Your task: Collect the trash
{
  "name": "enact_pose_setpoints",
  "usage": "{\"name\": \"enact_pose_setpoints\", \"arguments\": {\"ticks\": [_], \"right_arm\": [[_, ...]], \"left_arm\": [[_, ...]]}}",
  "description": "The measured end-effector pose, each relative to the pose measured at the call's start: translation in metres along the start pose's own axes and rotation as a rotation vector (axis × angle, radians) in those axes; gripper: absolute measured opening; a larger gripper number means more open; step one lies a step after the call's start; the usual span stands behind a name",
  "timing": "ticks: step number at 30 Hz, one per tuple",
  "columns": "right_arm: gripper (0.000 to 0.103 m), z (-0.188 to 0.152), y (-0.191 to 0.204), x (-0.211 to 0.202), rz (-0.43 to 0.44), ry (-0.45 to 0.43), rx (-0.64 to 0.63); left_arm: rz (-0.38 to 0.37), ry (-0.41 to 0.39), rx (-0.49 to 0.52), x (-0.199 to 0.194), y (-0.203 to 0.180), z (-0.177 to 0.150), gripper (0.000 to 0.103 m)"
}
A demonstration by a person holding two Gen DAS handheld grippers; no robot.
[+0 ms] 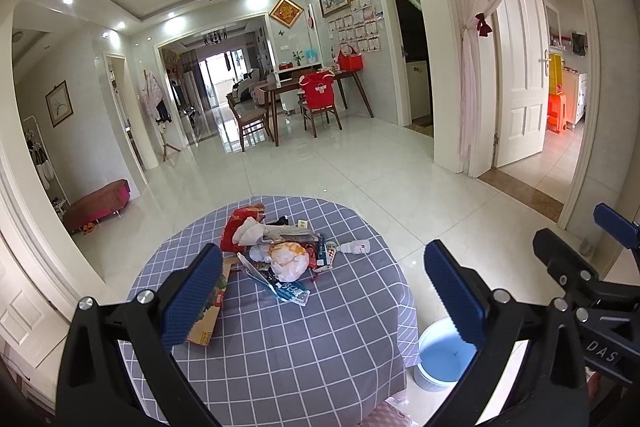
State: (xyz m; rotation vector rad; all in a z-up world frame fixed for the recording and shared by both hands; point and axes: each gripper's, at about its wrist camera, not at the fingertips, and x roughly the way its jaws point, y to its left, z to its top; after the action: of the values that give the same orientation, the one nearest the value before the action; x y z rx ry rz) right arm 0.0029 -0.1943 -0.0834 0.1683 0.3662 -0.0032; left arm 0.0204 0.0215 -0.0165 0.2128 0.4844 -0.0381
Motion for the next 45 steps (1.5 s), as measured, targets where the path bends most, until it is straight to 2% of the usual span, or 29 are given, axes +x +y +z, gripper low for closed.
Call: {"name": "enact_pose_setpoints", "arguments": {"ticks": [1,11,16,21,36,45], "right_arm": [[0.097,0.000,0.000,0.001,0.003,0.000,0.006],[0.097,0.005,-0.003,0.002,0.041,-0.014,0.023],[0.097,0.006,-0.002,0.002,0.022,-0.011,0.008],[0.097,0.007,-0.006,0.004,0.023,-0.007,0.029],[0.097,0.005,0.000,0.005,0.003,-0.014,-0.033],[0.097,0.002,-0.004,0.007,0.008,0.002,-0.007]], "left_arm": [[0.000,0.003,-0.002,-0.008,-0.007,0.009,0.099],[0.000,0.004,-0.001,-0.002,0.003,0.015,0.099],[-0.002,0.005,0.000,0.005,0.008,0.020,0.099],[-0.002,0.004,0.001,0.004,0.007,0.018,0.099],[-0.005,0.004,0.005,0.008,0.004,0.013,0.099],[-0.007,0.006,0.013,0.013,-0.004,0.009,0.099]]}}
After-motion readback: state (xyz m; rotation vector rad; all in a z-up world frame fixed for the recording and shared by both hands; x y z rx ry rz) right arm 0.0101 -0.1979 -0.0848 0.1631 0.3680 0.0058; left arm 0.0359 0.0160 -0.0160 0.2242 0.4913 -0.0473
